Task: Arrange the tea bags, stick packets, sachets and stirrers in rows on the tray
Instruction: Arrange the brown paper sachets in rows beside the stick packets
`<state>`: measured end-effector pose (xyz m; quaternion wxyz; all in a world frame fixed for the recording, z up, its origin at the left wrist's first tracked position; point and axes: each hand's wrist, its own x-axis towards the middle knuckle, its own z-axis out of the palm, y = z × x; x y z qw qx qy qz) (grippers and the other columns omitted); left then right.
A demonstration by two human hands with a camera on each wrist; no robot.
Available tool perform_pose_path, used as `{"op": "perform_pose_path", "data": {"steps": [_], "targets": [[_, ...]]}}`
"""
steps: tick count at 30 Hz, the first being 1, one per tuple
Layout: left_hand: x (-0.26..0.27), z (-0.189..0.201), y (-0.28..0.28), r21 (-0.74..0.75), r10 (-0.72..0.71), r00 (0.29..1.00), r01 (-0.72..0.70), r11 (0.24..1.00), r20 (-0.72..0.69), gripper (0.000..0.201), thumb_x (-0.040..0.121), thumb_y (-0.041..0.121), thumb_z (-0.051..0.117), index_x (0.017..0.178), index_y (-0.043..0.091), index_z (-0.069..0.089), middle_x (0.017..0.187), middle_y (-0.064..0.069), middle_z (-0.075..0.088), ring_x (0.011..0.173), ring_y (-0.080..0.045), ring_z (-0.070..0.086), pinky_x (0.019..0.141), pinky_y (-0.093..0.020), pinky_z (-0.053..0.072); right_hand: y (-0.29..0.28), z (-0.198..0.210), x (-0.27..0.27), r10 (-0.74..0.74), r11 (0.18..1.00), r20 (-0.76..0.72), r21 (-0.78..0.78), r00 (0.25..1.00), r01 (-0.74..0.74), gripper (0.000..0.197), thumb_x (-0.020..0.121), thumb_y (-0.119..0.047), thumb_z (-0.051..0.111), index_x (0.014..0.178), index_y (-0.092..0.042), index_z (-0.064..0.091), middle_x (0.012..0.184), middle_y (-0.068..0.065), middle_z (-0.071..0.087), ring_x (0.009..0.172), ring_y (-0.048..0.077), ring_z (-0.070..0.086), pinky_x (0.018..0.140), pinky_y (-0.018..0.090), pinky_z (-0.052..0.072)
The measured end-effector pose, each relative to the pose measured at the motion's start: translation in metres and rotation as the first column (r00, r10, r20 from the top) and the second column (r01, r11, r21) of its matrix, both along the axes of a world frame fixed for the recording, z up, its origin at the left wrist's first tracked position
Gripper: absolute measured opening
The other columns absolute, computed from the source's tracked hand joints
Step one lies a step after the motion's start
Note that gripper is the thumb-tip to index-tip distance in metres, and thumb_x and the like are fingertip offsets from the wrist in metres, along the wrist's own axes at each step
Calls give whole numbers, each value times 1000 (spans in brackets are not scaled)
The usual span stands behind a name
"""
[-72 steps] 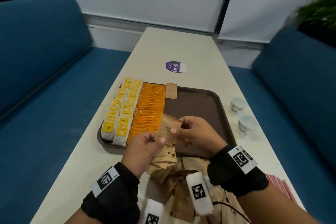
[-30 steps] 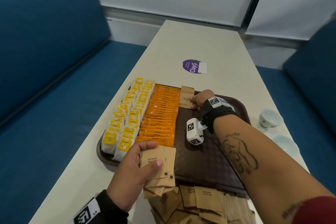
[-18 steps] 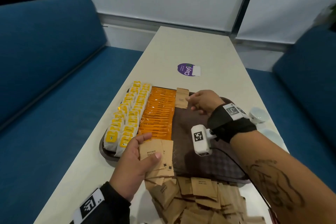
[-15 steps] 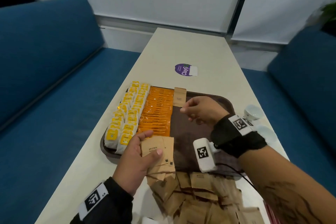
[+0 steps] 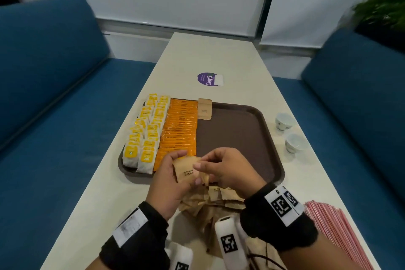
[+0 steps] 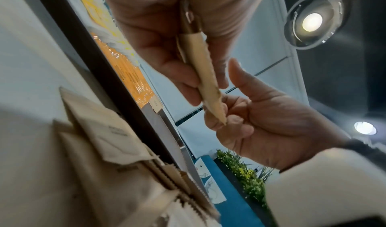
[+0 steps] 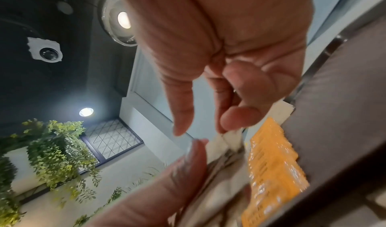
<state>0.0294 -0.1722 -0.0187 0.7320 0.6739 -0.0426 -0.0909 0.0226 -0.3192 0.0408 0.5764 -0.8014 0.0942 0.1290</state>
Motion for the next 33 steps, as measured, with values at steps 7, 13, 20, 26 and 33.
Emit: {"op": "perform_pose_path", "data": {"steps": [7,13,20,26,33], "targets": [[1,0,-5,168,21,994,-38,985,105,65,66,-10,74,102,39,51,100,3,62,87,-19,64,72,-38,57,7,-10,4,33,999,-42,14,999,-32,26,77,-8,76,92,7,62,67,10,64,52,10,58,53,21,49],[18,2,0,40,29,999,-30,999,24,54,67,-10,75,102,26,55,105,-3,64,100,-18,60,83,-30,51,-13,10,31,57,998,-90,16,994,-55,12,87,-22,66,79,-13,62,66,-2,60,49,7,47,44,17,38],[29,0,4,-60,50,997,-53,997,-51,42,77,-12,64,101,21,59,102,-5,64,92,-14,65,74,-29,57,-53,-1,132,-252,960,-20,123,967,253,14,92,-10,59,78,-9,61,64,5,53,46,8,38,34,16,26],[30,-8,3,-63,54,992,-61,996,-115,39,76,-10,65,103,18,60,96,-3,67,84,-14,69,65,-28,58,-56,-22,199,-245,956,-182,-207,952,206,22,96,-16,51,75,-10,53,64,4,48,48,11,39,35,18,30],[32,-8,8,-54,69,985,-79,995,-158,38,76,-8,66,102,19,62,87,4,71,82,-15,71,60,-27,57,-54,-44,229,-279,937,-247,-283,928,207,13,94,-20,57,94,-8,62,64,3,54,47,10,42,45,19,32]]}}
